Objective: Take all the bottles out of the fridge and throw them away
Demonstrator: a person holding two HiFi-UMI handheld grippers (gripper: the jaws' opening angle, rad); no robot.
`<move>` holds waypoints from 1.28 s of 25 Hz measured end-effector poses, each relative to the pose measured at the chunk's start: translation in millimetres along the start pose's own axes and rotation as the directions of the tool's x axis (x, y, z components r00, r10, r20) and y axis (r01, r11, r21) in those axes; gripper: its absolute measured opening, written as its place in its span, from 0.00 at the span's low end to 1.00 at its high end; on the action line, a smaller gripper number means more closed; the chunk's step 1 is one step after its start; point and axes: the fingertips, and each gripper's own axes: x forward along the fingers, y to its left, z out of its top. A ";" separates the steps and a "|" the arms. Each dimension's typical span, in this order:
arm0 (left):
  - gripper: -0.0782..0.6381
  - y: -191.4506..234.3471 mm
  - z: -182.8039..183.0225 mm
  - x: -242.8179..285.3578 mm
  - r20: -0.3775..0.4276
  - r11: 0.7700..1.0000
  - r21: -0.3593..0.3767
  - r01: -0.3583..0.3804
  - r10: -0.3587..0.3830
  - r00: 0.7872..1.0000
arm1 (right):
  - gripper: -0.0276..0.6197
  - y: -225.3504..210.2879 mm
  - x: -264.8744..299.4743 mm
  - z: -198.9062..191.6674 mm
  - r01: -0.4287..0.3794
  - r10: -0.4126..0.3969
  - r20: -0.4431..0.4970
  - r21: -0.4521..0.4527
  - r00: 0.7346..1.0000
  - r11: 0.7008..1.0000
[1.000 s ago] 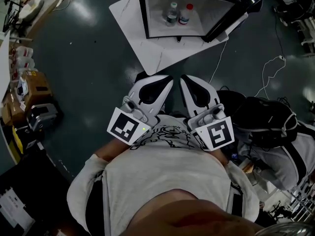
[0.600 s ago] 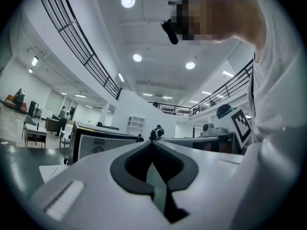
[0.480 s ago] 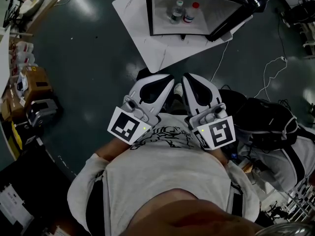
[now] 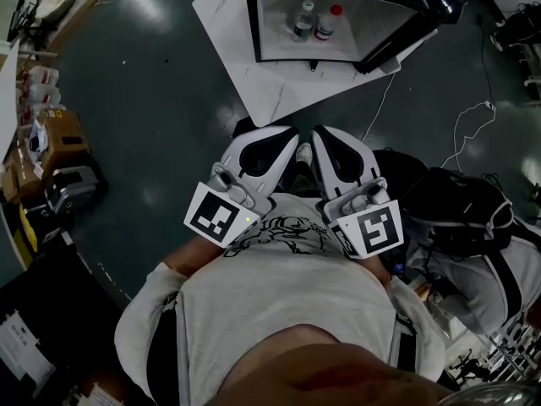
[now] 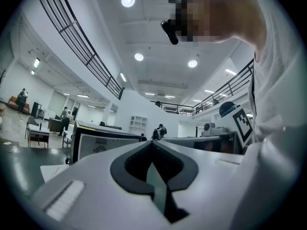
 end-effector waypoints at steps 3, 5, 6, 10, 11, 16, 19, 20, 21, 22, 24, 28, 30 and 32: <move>0.12 -0.2 0.0 7.5 -0.008 1.000 -0.001 -0.005 0.005 1.000 | 0.06 -8.6 0.0 0.8 -0.001 0.001 0.001 0.001 1.000 1.000; 0.12 0.1 0.0 13.4 -0.010 1.000 0.003 -0.007 0.007 1.000 | 0.06 -14.9 0.5 1.5 -0.003 0.003 0.003 0.000 1.000 1.000; 0.12 0.4 0.3 17.2 -0.009 1.000 0.004 -0.008 0.008 1.000 | 0.06 -18.6 0.9 1.7 -0.005 0.005 0.004 -0.001 1.000 1.000; 0.12 2.8 2.1 35.8 -0.003 1.000 0.007 -0.015 0.015 1.000 | 0.06 -36.9 3.7 2.8 -0.014 0.014 0.007 -0.001 1.000 1.000; 0.12 3.3 2.5 40.2 -0.002 1.000 0.009 -0.017 0.017 1.000 | 0.06 -41.4 4.3 3.1 -0.016 0.016 0.008 -0.001 1.000 1.000; 0.12 7.2 4.1 56.3 -0.002 0.999 0.010 -0.030 0.030 1.000 | 0.06 -59.3 8.8 5.3 -0.026 0.026 0.008 0.001 1.000 1.000; 0.12 9.6 5.0 64.3 -0.002 0.999 0.013 -0.039 0.039 0.999 | 0.06 -68.0 11.4 6.9 -0.035 0.035 0.009 0.000 0.999 0.999; 0.12 10.5 4.6 67.1 -0.004 0.999 0.014 -0.042 0.042 0.999 | 0.06 -71.0 12.2 6.6 -0.038 0.038 0.009 0.000 0.999 0.999; 0.12 11.5 4.1 69.9 -0.005 0.999 0.015 -0.045 0.045 0.999 | 0.06 -74.0 12.9 6.3 -0.041 0.041 0.009 0.000 0.999 0.999; 0.12 12.5 3.9 72.7 -0.007 0.999 0.016 -0.048 0.048 0.999 | 0.06 -76.9 13.7 6.2 -0.044 0.044 0.008 0.000 0.999 0.999; 0.12 14.4 4.1 78.4 -0.009 0.998 0.019 -0.053 0.053 0.999 | 0.06 -82.7 15.4 6.4 -0.051 0.051 0.009 0.001 0.999 0.999; 0.12 16.4 6.1 90.7 -0.007 0.998 0.028 -0.059 0.059 0.998 | 0.06 -95.0 18.5 7.6 -0.062 0.062 0.009 0.001 0.998 0.998; 0.12 15.6 7.2 96.7 -0.006 0.998 0.029 -0.060 0.061 0.998 | 0.06 -101.2 19.1 9.9 -0.066 0.066 0.013 -0.001 0.998 0.998; 0.12 15.1 7.4 102.9 -0.006 0.997 0.030 -0.064 0.064 0.998 | 0.06 -108.0 19.8 11.9 -0.071 0.071 0.019 -0.004 0.997 0.997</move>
